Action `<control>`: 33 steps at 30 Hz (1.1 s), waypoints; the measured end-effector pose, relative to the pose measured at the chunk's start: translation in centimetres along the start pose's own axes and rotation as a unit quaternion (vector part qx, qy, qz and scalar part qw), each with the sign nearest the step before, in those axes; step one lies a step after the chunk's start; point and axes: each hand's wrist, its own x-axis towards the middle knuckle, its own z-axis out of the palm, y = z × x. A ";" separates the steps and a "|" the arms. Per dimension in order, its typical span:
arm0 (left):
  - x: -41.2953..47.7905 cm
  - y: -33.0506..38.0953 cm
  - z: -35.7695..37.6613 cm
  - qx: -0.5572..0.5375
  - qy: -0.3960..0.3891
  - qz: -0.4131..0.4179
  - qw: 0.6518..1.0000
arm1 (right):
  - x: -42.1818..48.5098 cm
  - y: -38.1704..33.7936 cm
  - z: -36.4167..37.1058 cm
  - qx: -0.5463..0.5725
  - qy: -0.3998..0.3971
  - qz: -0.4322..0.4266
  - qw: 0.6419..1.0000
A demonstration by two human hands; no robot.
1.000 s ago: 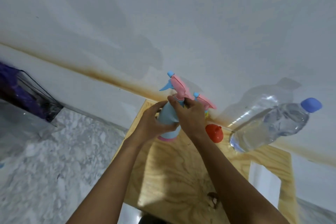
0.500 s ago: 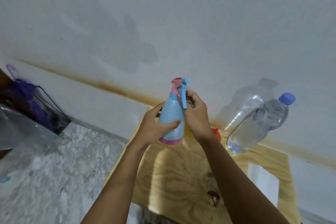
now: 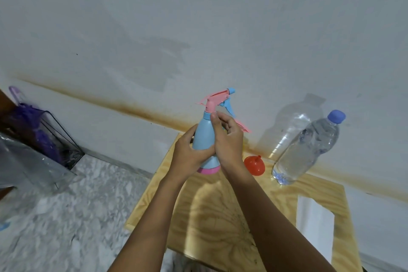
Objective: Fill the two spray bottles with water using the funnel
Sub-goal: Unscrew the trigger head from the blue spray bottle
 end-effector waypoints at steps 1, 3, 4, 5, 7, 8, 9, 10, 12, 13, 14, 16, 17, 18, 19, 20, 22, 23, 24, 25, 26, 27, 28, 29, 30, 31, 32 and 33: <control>-0.1 0.0 0.1 0.003 0.006 0.001 1.000 | -0.2 -0.1 0.2 -0.012 0.003 -0.001 1.000; -0.2 -0.1 0.2 0.007 0.014 0.008 1.000 | -0.6 -0.3 0.6 -0.042 -0.001 -0.014 0.999; -0.2 -0.1 0.2 0.009 0.015 0.013 1.000 | -0.6 -0.3 0.7 -0.058 -0.003 -0.026 0.998; -0.2 -0.1 0.2 0.012 0.013 0.020 1.000 | -0.6 -0.2 0.8 -0.072 -0.003 -0.041 0.997; -0.2 -0.2 0.3 0.019 0.008 0.028 0.999 | -0.3 -0.2 0.7 -0.091 0.000 -0.059 0.994; -0.3 -0.3 0.2 0.022 0.009 0.029 0.999 | -0.2 -0.1 0.6 -0.097 -0.004 -0.060 0.993; -0.2 -0.4 0.2 0.024 0.010 0.027 0.999 | -0.1 -0.1 0.5 -0.098 -0.010 -0.059 0.993; -0.3 -0.4 0.1 0.026 0.012 0.027 0.999 | 0.0 0.0 0.4 -0.093 -0.016 -0.059 0.994; -0.2 -0.5 0.0 0.033 0.013 0.032 0.999 | 0.1 0.1 0.0 -0.086 -0.029 -0.065 0.994; -0.2 -0.5 0.0 0.039 0.013 0.035 0.999 | 0.1 0.1 -0.1 -0.090 -0.036 -0.070 0.993; -0.2 -0.5 0.0 0.043 0.015 0.037 0.998 | 0.0 0.1 -0.2 -0.095 -0.043 -0.071 0.992; -0.2 -0.7 0.2 0.046 0.020 0.036 0.998 | 0.0 0.2 -0.1 -0.108 -0.043 -0.074 0.991; -0.2 -0.8 0.3 0.046 0.022 0.034 0.998 | 0.1 0.3 0.0 -0.115 -0.035 -0.080 0.989; -0.2 -0.9 0.3 0.048 0.023 0.032 0.998 | 0.2 0.3 0.0 -0.123 -0.024 -0.087 0.988; -0.2 -1.1 0.4 0.052 0.025 0.031 0.998 | 0.3 0.2 0.1 -0.129 -0.015 -0.095 0.987; -0.1 -1.2 0.4 0.055 0.025 0.032 0.998 | 0.5 0.2 0.0 -0.135 -0.010 -0.096 0.986; -0.1 -1.4 0.4 0.056 0.030 0.032 0.997 | 0.7 0.2 -0.1 -0.138 -0.016 -0.092 0.986; 0.0 -1.4 0.4 0.056 0.032 0.031 0.997 | 0.8 0.2 -0.2 -0.139 -0.020 -0.093 0.986; 0.1 -1.5 0.4 0.056 0.031 0.032 0.997 | 0.7 0.2 -0.3 -0.138 -0.023 -0.094 0.986; 0.2 -1.6 0.4 0.058 0.028 0.032 0.997 | 0.7 0.2 -0.4 -0.134 -0.026 -0.094 0.986; 0.3 -1.6 0.4 0.059 0.022 0.030 0.998 | 0.7 0.2 -0.4 -0.129 -0.029 -0.092 0.987; 0.3 -1.7 0.4 0.058 0.018 0.026 0.998 | 0.6 0.2 -0.5 -0.125 -0.031 -0.088 0.988; 0.3 -1.9 0.4 0.059 0.015 0.023 0.998 | 0.7 0.1 -0.6 -0.123 -0.033 -0.086 0.988; 0.2 -2.0 0.4 0.062 0.014 0.022 0.998 | 0.8 0.1 -0.7 -0.122 -0.036 -0.086 0.988; 0.2 -2.2 0.4 0.066 0.016 0.021 0.998 | 0.9 0.1 -0.8 -0.122 -0.041 -0.087 0.988; 0.2 -2.4 0.5 0.068 0.019 0.017 0.997 | 1.1 0.1 -0.9 -0.124 -0.048 -0.088 0.987; 0.2 -2.7 0.5 0.071 0.021 0.013 0.997 | 1.2 0.1 -1.0 -0.129 -0.056 -0.090 0.986; 0.2 -2.9 0.5 0.074 0.023 0.009 0.997 | 1.3 0.2 -1.1 -0.134 -0.064 -0.090 0.985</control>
